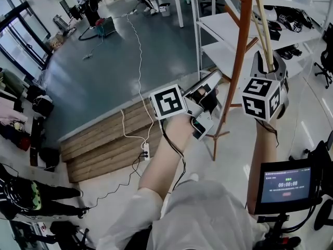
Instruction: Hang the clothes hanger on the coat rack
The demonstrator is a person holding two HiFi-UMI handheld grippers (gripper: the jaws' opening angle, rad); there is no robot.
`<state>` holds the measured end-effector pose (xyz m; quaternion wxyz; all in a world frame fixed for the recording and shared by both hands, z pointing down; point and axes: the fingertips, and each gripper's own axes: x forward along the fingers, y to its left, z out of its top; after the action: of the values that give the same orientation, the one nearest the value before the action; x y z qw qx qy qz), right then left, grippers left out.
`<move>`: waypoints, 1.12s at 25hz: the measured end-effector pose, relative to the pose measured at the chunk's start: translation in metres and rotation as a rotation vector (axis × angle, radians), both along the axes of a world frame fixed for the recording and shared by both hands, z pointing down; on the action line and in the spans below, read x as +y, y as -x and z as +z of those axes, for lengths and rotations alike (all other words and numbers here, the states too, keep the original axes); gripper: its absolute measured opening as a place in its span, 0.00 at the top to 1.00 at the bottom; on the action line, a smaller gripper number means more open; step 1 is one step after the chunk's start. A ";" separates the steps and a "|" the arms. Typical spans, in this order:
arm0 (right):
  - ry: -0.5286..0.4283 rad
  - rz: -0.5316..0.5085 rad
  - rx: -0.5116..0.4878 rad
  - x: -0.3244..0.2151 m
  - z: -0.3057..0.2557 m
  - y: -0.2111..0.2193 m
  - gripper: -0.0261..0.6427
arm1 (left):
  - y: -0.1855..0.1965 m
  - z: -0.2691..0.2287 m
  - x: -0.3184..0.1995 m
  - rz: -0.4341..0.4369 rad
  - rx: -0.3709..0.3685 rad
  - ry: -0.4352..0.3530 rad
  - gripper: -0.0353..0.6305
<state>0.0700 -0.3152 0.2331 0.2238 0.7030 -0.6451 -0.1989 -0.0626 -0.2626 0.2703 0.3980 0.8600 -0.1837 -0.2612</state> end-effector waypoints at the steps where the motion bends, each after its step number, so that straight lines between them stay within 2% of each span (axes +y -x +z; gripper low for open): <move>1: 0.005 -0.024 0.001 0.001 0.001 0.004 0.78 | -0.001 0.000 0.000 0.000 0.002 0.001 0.94; 3: 0.015 -0.078 -0.005 0.002 0.001 0.013 0.71 | -0.002 0.001 0.000 -0.002 -0.003 0.000 0.94; 5: 0.024 -0.143 -0.042 0.005 0.000 0.022 0.68 | -0.002 0.002 -0.001 -0.003 -0.010 0.000 0.94; 10: 0.040 -0.288 -0.207 0.013 -0.008 0.030 0.68 | -0.005 0.002 0.000 0.005 -0.005 0.004 0.94; 16: 0.038 -0.421 -0.331 0.027 -0.018 0.030 0.63 | -0.016 0.006 0.001 0.012 -0.014 -0.001 0.94; 28: -0.004 -0.562 -0.381 0.059 -0.033 0.026 0.57 | -0.034 0.005 0.010 0.022 -0.019 -0.004 0.94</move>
<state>0.0443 -0.2565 0.2005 0.0343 0.5226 -0.8435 -0.1194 -0.0281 -0.2526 0.2756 0.3975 0.8651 -0.1776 -0.2491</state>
